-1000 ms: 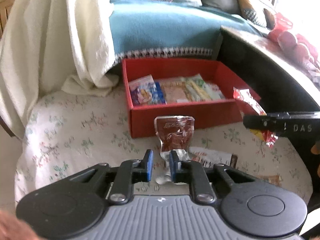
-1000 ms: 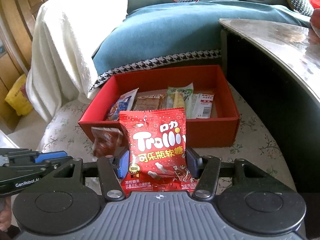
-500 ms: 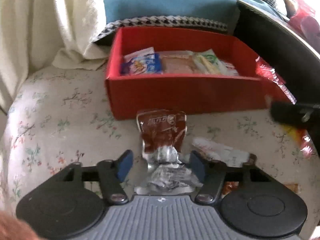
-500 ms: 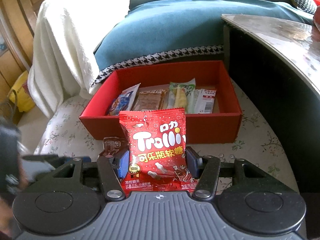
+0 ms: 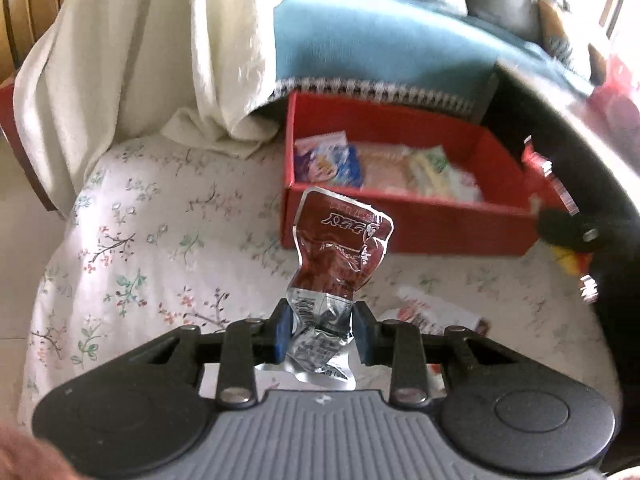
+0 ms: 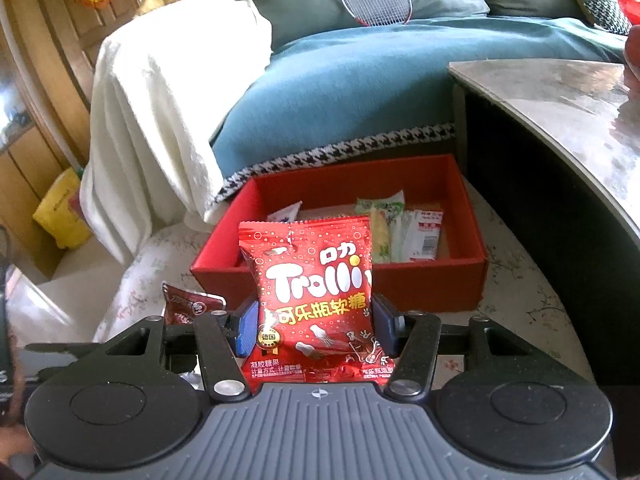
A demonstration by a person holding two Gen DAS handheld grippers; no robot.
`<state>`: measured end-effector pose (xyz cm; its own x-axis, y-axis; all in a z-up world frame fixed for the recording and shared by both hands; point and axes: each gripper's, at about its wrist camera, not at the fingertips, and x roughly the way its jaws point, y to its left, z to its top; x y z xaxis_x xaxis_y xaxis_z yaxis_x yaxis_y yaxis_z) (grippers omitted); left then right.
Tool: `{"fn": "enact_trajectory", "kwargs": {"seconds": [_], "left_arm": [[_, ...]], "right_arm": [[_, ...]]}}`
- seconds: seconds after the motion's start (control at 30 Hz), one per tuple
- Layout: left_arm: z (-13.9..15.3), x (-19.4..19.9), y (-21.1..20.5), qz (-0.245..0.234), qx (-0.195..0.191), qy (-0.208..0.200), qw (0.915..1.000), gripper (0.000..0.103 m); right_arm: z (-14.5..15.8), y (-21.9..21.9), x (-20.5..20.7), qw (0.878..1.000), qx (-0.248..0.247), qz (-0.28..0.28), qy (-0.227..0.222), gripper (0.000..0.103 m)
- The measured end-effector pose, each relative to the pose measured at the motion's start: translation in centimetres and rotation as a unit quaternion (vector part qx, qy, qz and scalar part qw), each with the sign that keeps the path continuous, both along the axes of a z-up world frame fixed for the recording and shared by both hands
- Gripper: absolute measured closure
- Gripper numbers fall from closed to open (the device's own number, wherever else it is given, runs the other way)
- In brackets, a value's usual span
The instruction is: Organize snacks
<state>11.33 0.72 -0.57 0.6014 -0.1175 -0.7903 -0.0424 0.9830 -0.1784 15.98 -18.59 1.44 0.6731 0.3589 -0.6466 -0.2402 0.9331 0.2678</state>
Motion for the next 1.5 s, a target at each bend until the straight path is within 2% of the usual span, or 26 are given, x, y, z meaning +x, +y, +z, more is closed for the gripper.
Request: {"fn": "enact_trajectory", "kwargs": {"seconds": [0.1, 0.33, 0.47, 0.57, 0.73, 1.1, 1.5], "left_arm": [[1.0, 0.3, 0.6, 0.006, -0.032, -0.028, 0.9991, 0.077], [1.9, 3.2, 0.5, -0.009, -0.056, -0.071, 0.9959, 0.077], [1.8, 4.9, 0.3, -0.008, -0.036, -0.081, 0.996, 0.077], [1.9, 5.9, 0.4, -0.009, -0.038, -0.085, 0.9956, 0.077], [2.7, 6.8, -0.1, -0.014, -0.015, -0.109, 0.9938, 0.077], [2.6, 9.8, -0.5, -0.012, 0.003, -0.12, 0.9927, 0.077], [1.0, 12.0, -0.9, -0.008, 0.022, -0.11, 0.9936, 0.077]], "right_arm": [[0.1, 0.1, 0.5, 1.0, -0.001, -0.006, -0.007, 0.04], [0.1, 0.5, 2.3, 0.999, -0.011, -0.026, -0.017, 0.04], [-0.2, 1.0, 3.1, 0.999, -0.017, -0.028, -0.016, 0.04], [-0.4, 1.1, 3.5, 0.999, -0.024, -0.027, -0.017, 0.04], [-0.2, 0.9, 4.7, 0.999, -0.027, -0.038, -0.023, 0.04], [-1.1, 0.2, 8.3, 0.997, -0.038, -0.063, -0.029, 0.04], [-2.0, -0.2, 10.9, 0.996, -0.052, -0.072, -0.026, 0.04]]}}
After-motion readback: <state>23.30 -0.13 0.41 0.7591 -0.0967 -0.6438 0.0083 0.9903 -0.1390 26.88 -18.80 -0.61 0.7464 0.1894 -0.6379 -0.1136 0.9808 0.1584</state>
